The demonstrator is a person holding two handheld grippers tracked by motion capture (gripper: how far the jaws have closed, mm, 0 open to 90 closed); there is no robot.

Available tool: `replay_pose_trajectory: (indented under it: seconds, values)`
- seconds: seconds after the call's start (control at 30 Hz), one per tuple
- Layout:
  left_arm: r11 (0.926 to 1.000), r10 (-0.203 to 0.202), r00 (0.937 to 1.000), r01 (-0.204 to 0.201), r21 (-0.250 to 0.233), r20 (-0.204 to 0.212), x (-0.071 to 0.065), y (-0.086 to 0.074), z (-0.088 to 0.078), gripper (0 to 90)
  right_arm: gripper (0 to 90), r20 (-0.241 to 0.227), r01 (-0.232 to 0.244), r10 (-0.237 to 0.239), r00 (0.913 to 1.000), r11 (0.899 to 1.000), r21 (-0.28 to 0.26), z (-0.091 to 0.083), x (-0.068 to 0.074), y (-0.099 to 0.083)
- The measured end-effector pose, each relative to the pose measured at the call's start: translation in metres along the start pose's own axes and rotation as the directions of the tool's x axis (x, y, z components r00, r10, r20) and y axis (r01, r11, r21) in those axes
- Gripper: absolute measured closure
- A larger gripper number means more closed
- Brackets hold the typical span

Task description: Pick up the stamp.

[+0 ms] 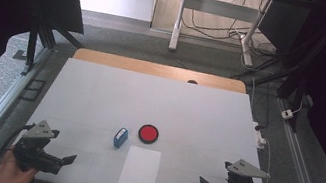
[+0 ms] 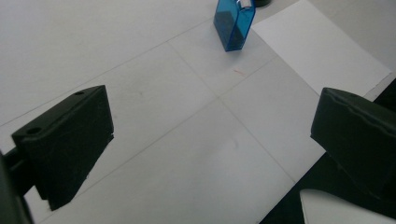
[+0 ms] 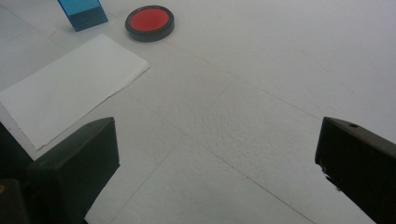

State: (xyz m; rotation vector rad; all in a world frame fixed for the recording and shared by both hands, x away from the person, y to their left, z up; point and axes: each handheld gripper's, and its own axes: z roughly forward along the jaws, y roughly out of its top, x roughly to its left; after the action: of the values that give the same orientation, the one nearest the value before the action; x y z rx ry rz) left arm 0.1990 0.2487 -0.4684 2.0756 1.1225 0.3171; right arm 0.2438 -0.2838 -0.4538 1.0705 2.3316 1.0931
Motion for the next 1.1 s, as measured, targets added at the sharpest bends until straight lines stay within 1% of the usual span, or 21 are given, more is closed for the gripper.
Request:
replay_pose_trajectory:
  seconds: [0.07, 0.17, 0.2, 0.27, 0.37, 0.4, 0.43, 0.53, 0.6, 0.67, 0.73, 0.87, 0.97, 1.03, 1.1]
  values:
    - [1.0, 0.006, 0.9999, -0.006, -0.002, 0.013, 0.0, 0.002, 0.002, 0.0, 0.0, 0.001, 0.001, -0.001, 1.0, 1.0, 0.002, 0.0, 0.0, 0.0]
    - [0.9997, 0.023, 0.9996, -0.023, -0.01, 0.014, -0.001, 0.005, 0.005, 0.0, 0.0, 0.0, 0.001, -0.001, 1.0, 1.0, 0.003, 0.0, 0.0, 0.0]
    - [0.9994, 0.031, 0.9995, -0.031, -0.013, 0.008, -0.002, 0.006, 0.006, 0.0, 0.0, 0.0, 0.001, -0.001, 1.0, 1.0, 0.003, 0.0, 0.0, 0.0]
    - [0.9985, 0.052, 0.9986, -0.052, -0.018, 0.012, -0.003, 0.009, 0.01, 0.0, 0.0, -0.001, 0.0, 0.0, 1.0, 1.0, 0.004, 0.0, 0.0, 0.0]
    - [0.9983, 0.057, 0.9982, -0.057, -0.015, 0.021, -0.003, 0.011, 0.013, 0.0, 0.0, -0.002, 0.001, -0.001, 1.0, 1.0, 0.005, 0.001, 0.0, 0.0]
    - [0.998, 0.062, 0.9978, -0.062, -0.012, 0.024, -0.003, 0.012, 0.015, 0.0, 0.0, -0.001, 0.0, 0.0, 1.0, 1.0, 0.005, 0.001, 0.0, 0.0]
    - [0.9971, 0.076, 0.997, -0.075, -0.013, 0.018, -0.005, 0.014, 0.018, 0.0, 0.0, -0.002, 0.001, -0.001, 1.0, 1.0, 0.006, 0.001, 0.0, 0.0]
    - [0.9965, 0.082, 0.9965, -0.082, -0.016, 0.019, -0.006, 0.017, 0.022, 0.0, 0.0, -0.002, 0.002, -0.002, 1.0, 1.0, 0.007, 0.001, 0.0, 0.0]
    - [0.9965, 0.079, 0.9961, -0.078, -0.029, 0.039, -0.007, 0.02, 0.028, 0.0, 0.0, -0.003, 0.003, -0.003, 1.0, 1.0, 0.007, 0.001, 0.0, 0.0]
    - [0.9966, 0.078, 0.9961, -0.077, -0.029, 0.042, -0.007, 0.022, 0.03, 0.0, 0.0, -0.003, 0.004, -0.004, 1.0, 1.0, 0.008, 0.001, 0.0, 0.0]
    - [0.9965, 0.081, 0.9951, -0.079, -0.027, 0.057, -0.008, 0.025, 0.035, 0.0, 0.0, -0.003, 0.006, -0.006, 1.0, 1.0, 0.01, 0.001, 0.0, 0.0]
    - [0.9949, 0.101, 0.9932, -0.1, -0.016, 0.059, -0.01, 0.031, 0.043, 0.0, 0.0, -0.003, 0.006, -0.006, 1.0, 1.0, 0.012, 0.001, 0.0, 0.001]
    - [0.9929, 0.119, 0.9906, -0.118, -0.01, 0.068, -0.012, 0.036, 0.051, 0.0, 0.0, -0.005, 0.006, -0.006, 1.0, 1.0, 0.013, 0.001, 0.0, 0.001]
    - [0.994, 0.109, 0.9903, -0.109, -0.013, 0.085, -0.013, 0.039, 0.057, 0.0, 0.0, -0.006, 0.007, -0.006, 1.0, 1.0, 0.013, 0.001, 0.001, 0.001]
    - [0.9936, 0.112, 0.9893, -0.111, -0.016, 0.093, -0.014, 0.042, 0.062, 0.0, 0.0, -0.006, 0.007, -0.007, 1.0, 1.0, 0.014, 0.001, 0.001, 0.001]
